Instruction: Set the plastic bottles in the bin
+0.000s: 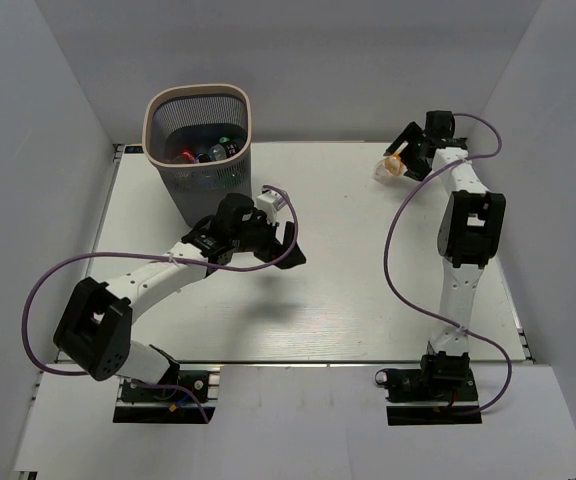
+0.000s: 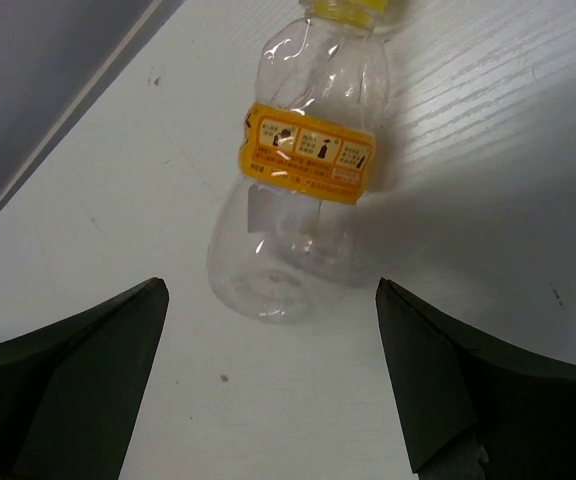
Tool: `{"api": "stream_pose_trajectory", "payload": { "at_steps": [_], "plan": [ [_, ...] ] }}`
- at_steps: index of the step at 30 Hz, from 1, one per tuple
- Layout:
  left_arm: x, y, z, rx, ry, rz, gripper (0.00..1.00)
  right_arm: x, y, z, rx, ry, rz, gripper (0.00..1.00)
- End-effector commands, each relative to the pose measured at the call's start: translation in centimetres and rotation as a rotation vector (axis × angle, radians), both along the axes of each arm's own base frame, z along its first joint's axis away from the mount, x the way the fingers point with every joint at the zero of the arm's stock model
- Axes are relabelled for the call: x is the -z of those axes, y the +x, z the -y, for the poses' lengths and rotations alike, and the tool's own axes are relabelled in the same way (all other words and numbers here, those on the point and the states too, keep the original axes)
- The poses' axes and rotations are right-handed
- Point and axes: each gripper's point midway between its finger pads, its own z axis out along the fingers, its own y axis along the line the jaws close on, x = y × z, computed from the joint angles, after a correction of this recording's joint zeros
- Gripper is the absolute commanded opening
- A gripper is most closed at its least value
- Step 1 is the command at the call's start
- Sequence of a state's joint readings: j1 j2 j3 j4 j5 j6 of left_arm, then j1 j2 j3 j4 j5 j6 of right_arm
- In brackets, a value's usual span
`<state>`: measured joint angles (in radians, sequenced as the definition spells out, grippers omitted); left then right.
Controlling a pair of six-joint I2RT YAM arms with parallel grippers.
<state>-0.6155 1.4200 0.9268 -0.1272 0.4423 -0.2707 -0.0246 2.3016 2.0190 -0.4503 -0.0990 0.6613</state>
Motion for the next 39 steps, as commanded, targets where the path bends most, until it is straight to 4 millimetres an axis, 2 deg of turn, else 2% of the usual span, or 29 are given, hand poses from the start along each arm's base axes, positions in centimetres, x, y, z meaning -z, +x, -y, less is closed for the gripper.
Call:
{"api": "stream_pose_trajectory", "payload": {
  "at_steps": [1,2,5,6,8,9,13,15,16,17,18,20,21,22,23,24,25,26,27,28,29,30,31,32,33,35,36,37,39],
  "plan": [
    [-0.8,0.0,0.5,0.023,-0.017,0.018,1.0,-0.4,2.5,0.1,0.037,0.003,0.067,0.9],
    [-0.8,0.0,0.5,0.023,-0.017,0.018,1.0,-0.7,2.9,0.1,0.033,-0.003,0.083,0.9],
    [-0.7,-0.2,0.4,0.019,-0.021,0.01,1.0,0.4,3.7,0.1,0.045,-0.008,0.091,0.9],
    [-0.7,-0.2,0.4,0.019,-0.021,0.01,1.0,1.5,3.9,0.1,0.044,-0.009,0.08,0.9],
    [-0.9,-0.4,0.2,0.019,-0.02,0.009,1.0,1.6,4.4,-0.2,0.043,-0.012,0.09,0.9],
    [-0.9,-0.2,0.2,0.011,-0.016,0.012,1.0,2.5,4.7,-0.2,0.046,-0.018,0.087,0.9],
    [-1.0,-0.2,0.0,-0.003,-0.015,0.008,1.0,3.6,4.8,-0.5,0.039,-0.015,0.077,0.9],
    [-1.2,-0.4,-0.1,-0.003,-0.015,0.008,1.0,4.5,4.4,-0.7,0.025,-0.011,0.062,0.77],
    [-1.1,-0.3,-0.2,-0.01,-0.011,0.011,1.0,4.2,4.3,-1.2,0.0,0.009,0.07,0.69],
    [-1.5,-0.3,-0.2,-0.01,-0.017,0.019,1.0,5.4,3.5,-1.5,-0.01,0.016,0.041,0.62],
    [-1.1,-0.5,-0.4,-0.01,-0.011,0.011,1.0,5.7,3.1,-1.6,-0.023,0.018,0.033,0.49],
    [-1.4,-0.7,-0.5,-0.015,-0.023,0.016,1.0,4.9,2.7,-1.9,-0.048,0.023,0.043,0.36],
    [-1.0,-0.8,-0.5,-0.015,-0.02,0.012,1.0,6.2,1.6,-2.0,-0.064,0.021,0.011,0.28],
    [-0.9,-1.0,-0.7,-0.019,-0.027,0.009,1.0,4.2,1.6,-2.2,-0.083,0.025,0.051,0.24],
    [-0.9,-1.0,-0.7,-0.019,-0.027,0.009,1.0,4.1,1.0,-2.5,-0.134,0.029,0.055,0.18],
    [-0.5,-1.3,-0.9,-0.019,-0.028,0.01,1.0,2.6,0.8,-2.6,-0.187,0.006,0.095,0.08],
    [-1.2,-1.3,-0.8,-0.023,-0.045,0.022,1.0,1.9,0.5,-2.8,-0.249,-0.016,0.122,0.05],
    [-0.5,-1.6,-1.0,-0.024,-0.035,0.008,1.0,-0.7,-0.2,-4.5,-0.354,0.03,0.176,0.01],
    [-0.3,-1.9,-1.2,-0.029,-0.041,0.003,1.0,-3.5,-0.6,-5.1,-0.412,0.016,0.235,0.01],
    [-0.5,-1.9,-1.2,-0.028,-0.052,0.017,1.0,-4.4,-1.0,-5.7,-0.523,-0.053,0.305,0.0],
    [-0.1,-2.1,-1.3,-0.033,-0.053,0.007,1.0,-9.8,-2.9,-7.5,-0.644,-0.009,0.429,0.0],
    [0.5,-2.7,-1.5,-0.03,-0.053,-0.016,1.0,-9.7,-4.3,-8.2,-0.7,0.014,0.441,0.0],
    [0.8,-2.8,-1.6,-0.03,-0.054,-0.015,1.0,-12.0,-5.4,-10.5,-0.851,-0.004,0.566,0.0],
    [0.6,-3.0,-1.6,-0.035,-0.064,-0.015,1.0,-15.4,-6.9,-11.4,-0.901,-0.024,0.647,0.0],
    [1.4,-3.5,-2.0,-0.035,-0.055,-0.027,1.0,-16.9,-8.6,-13.1,-1.023,-0.01,0.725,0.0],
    [1.8,-3.8,-2.2,-0.04,-0.06,-0.032,1.0,-20.3,-10.0,-14.6,-1.125,-0.065,0.875,0.0],
    [2.3,-4.3,-2.5,-0.04,-0.055,-0.039,1.0,-22.0,-11.8,-16.2,-1.214,-0.031,0.939,0.0],
    [2.4,-4.5,-2.7,-0.044,-0.058,-0.046,1.0,-23.9,-12.5,-16.9,-1.251,-0.052,1.014,0.0],
    [2.9,-4.9,-2.9,-0.045,-0.053,-0.054,1.0,-26.4,-14.2,-19.7,-1.346,-0.067,1.143,0.0]
  ]
}}
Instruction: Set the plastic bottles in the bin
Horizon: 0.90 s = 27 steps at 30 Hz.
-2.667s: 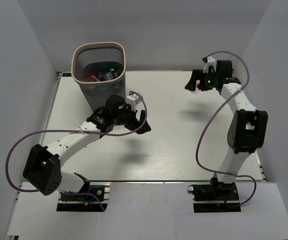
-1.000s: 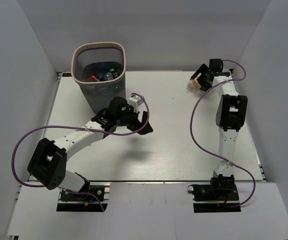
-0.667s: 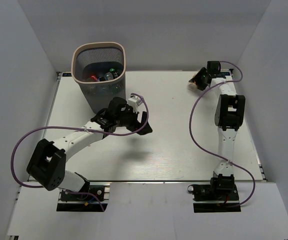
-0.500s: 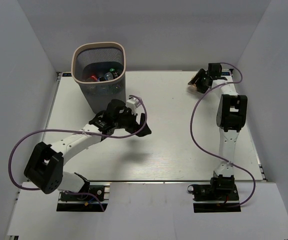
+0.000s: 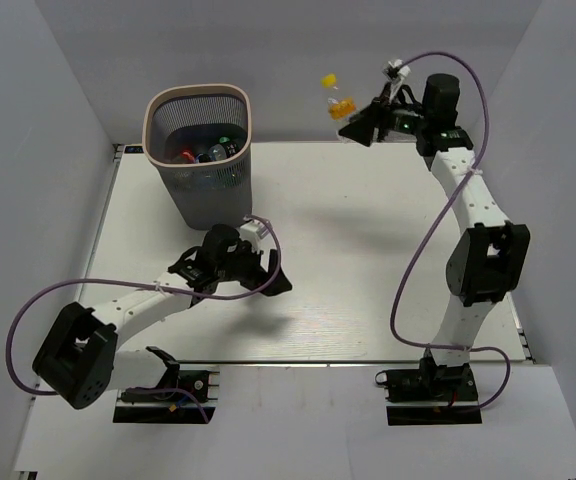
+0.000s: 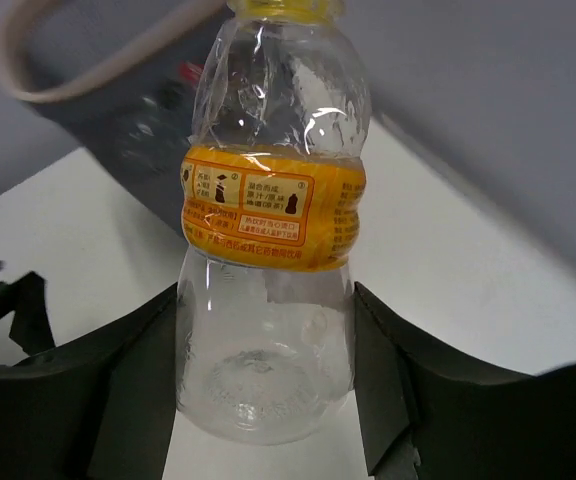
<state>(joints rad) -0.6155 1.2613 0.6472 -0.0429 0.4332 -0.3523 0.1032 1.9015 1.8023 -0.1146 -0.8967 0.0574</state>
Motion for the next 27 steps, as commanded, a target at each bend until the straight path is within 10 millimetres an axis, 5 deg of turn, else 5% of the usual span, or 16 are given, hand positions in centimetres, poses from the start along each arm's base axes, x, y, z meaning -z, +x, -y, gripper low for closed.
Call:
{"api": "stream_pose_trajectory", "payload": {
  "at_steps": [1,4,5,6,8,12,13,16,20,21,22,24,25,26,27],
  "plan": [
    [-1.3,-0.5,0.0,0.002,-0.046,0.037,1.0,-7.2,-4.2,-4.6,-0.306,0.03,0.411,0.0],
    [-1.2,-0.9,-0.3,0.002,-0.049,0.04,1.0,-9.1,-5.3,-8.4,-0.382,0.083,0.516,0.0],
    [-1.6,-1.0,-0.4,0.002,-0.054,0.048,1.0,-11.3,-6.2,-9.9,-0.409,0.111,0.556,0.0],
    [-1.4,-1.3,-0.6,0.002,-0.049,0.04,1.0,-10.8,-6.4,-11.7,-0.434,0.139,0.517,0.0],
    [-1.3,-1.6,-0.8,0.002,-0.048,0.039,1.0,-13.8,-6.3,-13.7,-0.416,0.218,0.619,0.0],
    [-1.3,-2.2,-1.1,-0.004,-0.055,0.032,1.0,-15.4,-6.4,-19.1,-0.391,0.331,0.726,0.0],
    [-1.6,-2.4,-1.3,-0.008,-0.065,0.035,1.0,-14.3,-4.8,-20.1,-0.34,0.346,0.707,0.0],
    [-1.6,-3.0,-1.7,-0.013,-0.072,0.032,1.0,-16.4,-5.9,-22.4,-0.33,0.398,0.766,0.0],
    [-0.9,-3.8,-2.2,-0.013,-0.057,0.011,1.0,-14.1,-5.0,-25.7,-0.283,0.408,0.739,0.0],
    [-1.1,-3.8,-2.2,-0.013,-0.063,0.02,1.0,-13.5,-4.8,-26.1,-0.281,0.404,0.731,0.07],
    [-1.0,-3.9,-2.3,-0.013,-0.058,0.013,1.0,-13.1,-5.2,-26.9,-0.285,0.403,0.729,0.28],
    [-0.7,-4.2,-2.3,-0.006,-0.056,0.002,1.0,-11.7,-4.4,-27.5,-0.262,0.392,0.695,0.51],
    [-0.7,-4.2,-2.3,-0.006,-0.056,0.002,1.0,-11.3,-4.1,-27.7,-0.246,0.387,0.683,0.8],
    [-0.6,-4.2,-2.3,-0.001,-0.053,0.009,1.0,-11.1,-4.0,-27.9,-0.24,0.384,0.674,0.9],
    [-0.7,-4.3,-2.4,-0.001,-0.052,0.008,1.0,-10.8,-3.9,-28.0,-0.24,0.379,0.672,0.9]
  ]
}}
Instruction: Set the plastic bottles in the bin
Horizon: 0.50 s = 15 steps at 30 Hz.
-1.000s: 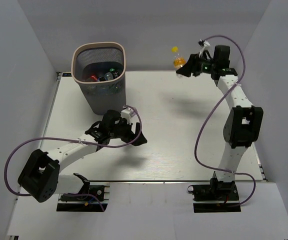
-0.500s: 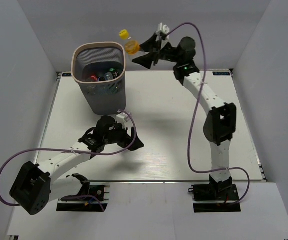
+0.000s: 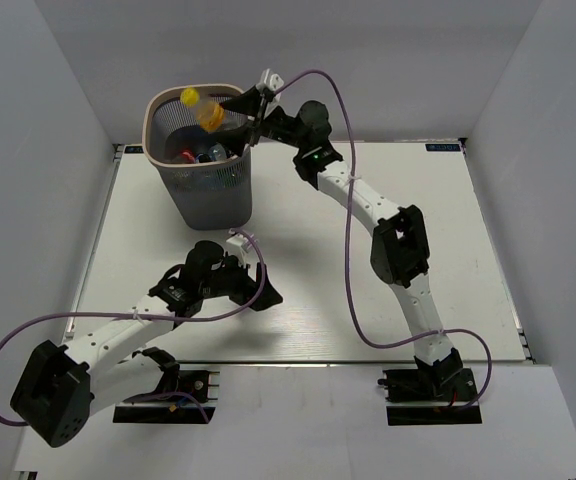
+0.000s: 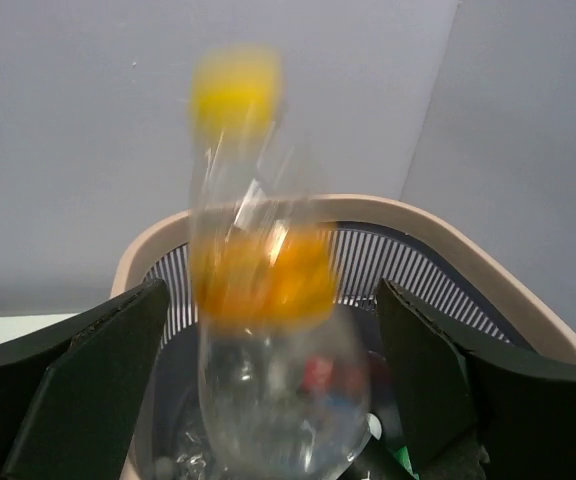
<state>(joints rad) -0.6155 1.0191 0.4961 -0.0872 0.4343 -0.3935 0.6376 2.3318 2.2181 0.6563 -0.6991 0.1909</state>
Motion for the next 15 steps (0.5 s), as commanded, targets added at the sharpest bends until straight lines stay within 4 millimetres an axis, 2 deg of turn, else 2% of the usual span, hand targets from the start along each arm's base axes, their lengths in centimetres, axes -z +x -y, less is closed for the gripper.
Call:
{"api": "stream_pose_trajectory", "payload": {
  "at_steps": [1,4,7,8,9,10,11,12,13,14,15],
  "plan": [
    [-0.3,-0.6,-0.1,0.025,-0.005,0.012,1.0,-3.1,1.3,1.0,0.086,0.082,0.073,0.9],
    [-0.7,-0.4,0.0,0.029,-0.007,0.028,1.0,-4.3,1.2,1.7,0.109,0.091,0.075,0.9],
    [-0.9,0.0,0.3,0.033,-0.007,0.041,1.0,-7.1,0.4,3.4,0.148,0.084,0.072,0.9],
    [-1.2,0.2,0.3,0.038,-0.008,0.057,1.0,-7.2,0.9,4.2,0.176,0.066,0.075,0.9],
    [-1.5,0.5,0.5,0.038,-0.013,0.064,1.0,-9.3,0.3,5.7,0.221,0.055,0.049,0.9],
    [-1.5,0.6,0.4,0.028,-0.008,0.068,1.0,-8.2,0.6,6.1,0.249,-0.012,-0.014,0.9],
    [-1.4,0.9,0.3,0.015,-0.001,0.072,1.0,-8.7,1.4,7.4,0.336,-0.05,0.044,0.9],
    [-2.3,1.2,0.4,0.006,-0.015,0.1,1.0,-11.8,0.7,9.7,0.429,-0.035,0.065,0.9],
    [-2.6,1.2,0.4,0.006,-0.022,0.11,1.0,-7.0,1.2,10.1,0.475,-0.228,-0.016,0.9],
    [-2.6,1.5,0.3,-0.007,-0.016,0.114,1.0,-5.8,2.0,11.5,0.577,-0.294,-0.032,0.9],
    [-3.1,1.9,0.3,-0.017,-0.022,0.132,1.0,-6.0,1.3,12.9,0.617,-0.323,-0.054,0.9]
  ]
}}
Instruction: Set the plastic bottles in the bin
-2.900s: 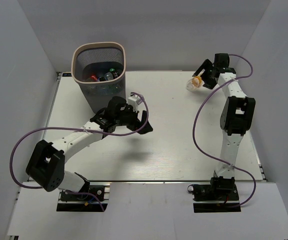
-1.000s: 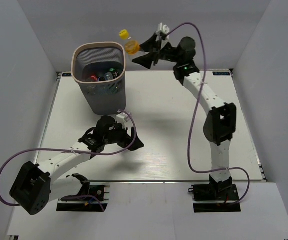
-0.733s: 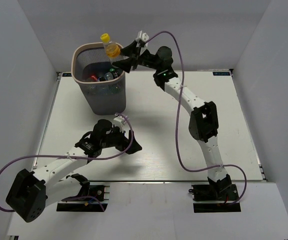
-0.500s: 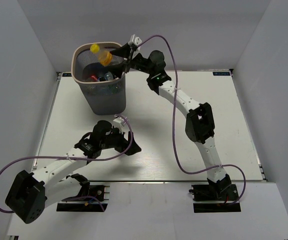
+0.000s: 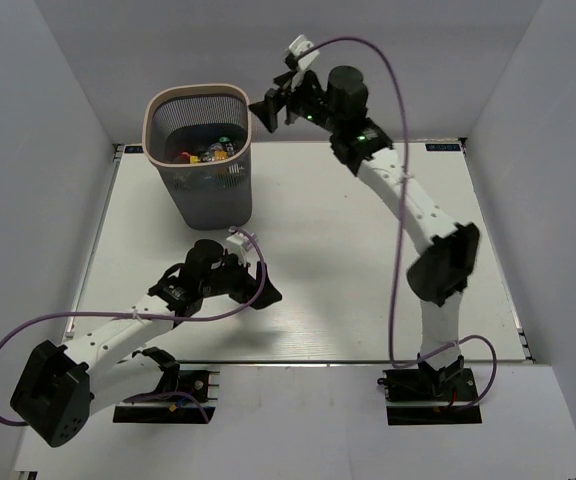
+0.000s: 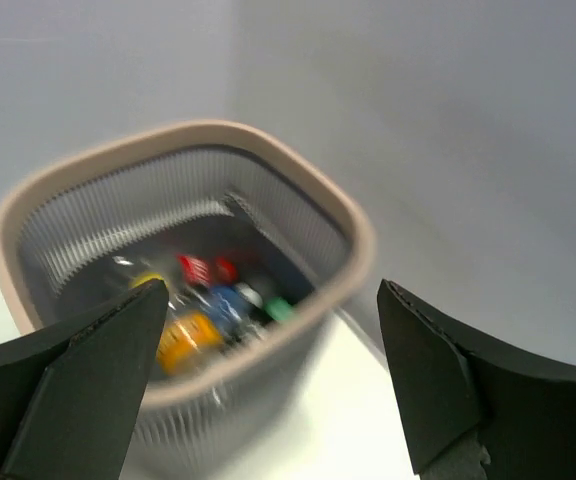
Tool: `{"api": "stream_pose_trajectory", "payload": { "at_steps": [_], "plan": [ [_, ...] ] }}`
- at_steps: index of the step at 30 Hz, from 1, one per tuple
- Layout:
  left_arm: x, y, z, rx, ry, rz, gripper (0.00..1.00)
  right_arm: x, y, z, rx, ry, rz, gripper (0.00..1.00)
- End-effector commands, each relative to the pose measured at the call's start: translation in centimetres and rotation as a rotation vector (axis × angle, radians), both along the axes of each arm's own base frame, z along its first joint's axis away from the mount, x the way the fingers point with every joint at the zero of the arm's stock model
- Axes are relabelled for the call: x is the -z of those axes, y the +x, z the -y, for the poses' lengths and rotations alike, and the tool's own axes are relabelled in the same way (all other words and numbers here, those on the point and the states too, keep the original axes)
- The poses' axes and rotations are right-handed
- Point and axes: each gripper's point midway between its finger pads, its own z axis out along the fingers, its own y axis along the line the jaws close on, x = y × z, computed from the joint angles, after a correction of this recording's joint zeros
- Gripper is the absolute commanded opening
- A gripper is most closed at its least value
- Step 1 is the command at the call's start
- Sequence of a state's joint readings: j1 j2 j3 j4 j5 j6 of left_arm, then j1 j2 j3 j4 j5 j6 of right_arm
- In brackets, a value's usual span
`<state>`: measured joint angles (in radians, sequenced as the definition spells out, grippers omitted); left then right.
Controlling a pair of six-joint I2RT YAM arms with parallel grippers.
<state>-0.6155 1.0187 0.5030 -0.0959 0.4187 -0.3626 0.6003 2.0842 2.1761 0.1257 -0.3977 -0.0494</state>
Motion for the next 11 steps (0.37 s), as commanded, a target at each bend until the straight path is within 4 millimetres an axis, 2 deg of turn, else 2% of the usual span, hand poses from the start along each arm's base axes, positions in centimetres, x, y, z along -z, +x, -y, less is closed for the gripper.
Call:
{"api": "stream_pose_trajectory", "payload": {
  "at_steps": [1,3,4,5,6,7,8,9,10,11],
  "plan": [
    [-3.4,1.5,0.5,-0.018,-0.047,0.112,1.0,0.6,-2.1,8.5,0.302,-0.283,-0.06,0.9],
    [-3.7,1.8,0.5,-0.027,-0.048,0.123,1.0,4.9,-4.2,12.5,0.386,-0.393,-0.099,0.9],
    [-4.3,2.0,0.7,-0.027,-0.056,0.134,1.0,5.8,-4.1,14.6,0.492,-0.424,-0.099,0.9],
    [-4.3,2.2,0.6,-0.035,-0.053,0.136,1.0,4.1,-5.9,16.5,0.522,-0.395,-0.065,0.9],
    [-4.8,2.3,0.7,-0.036,-0.06,0.146,1.0,11.7,-6.9,18.0,0.524,-0.522,-0.148,0.9],
    [-5.3,2.7,0.7,-0.043,-0.058,0.166,1.0,6.5,-8.7,19.9,0.57,-0.409,-0.019,0.9],
    [-5.2,2.6,0.6,-0.038,-0.049,0.166,1.0,7.1,-9.5,20.3,0.564,-0.414,-0.011,0.9],
    [-6.3,3.0,0.9,-0.039,-0.064,0.187,1.0,11.8,-10.4,21.1,0.559,-0.48,-0.071,0.9],
    [-6.2,3.3,0.7,-0.048,-0.047,0.191,1.0,11.8,-11.8,21.7,0.555,-0.462,-0.097,0.9],
    [-6.9,3.6,0.7,-0.051,-0.044,0.211,1.0,13.1,-13.3,22.0,0.522,-0.463,-0.132,0.9]
  ]
}}
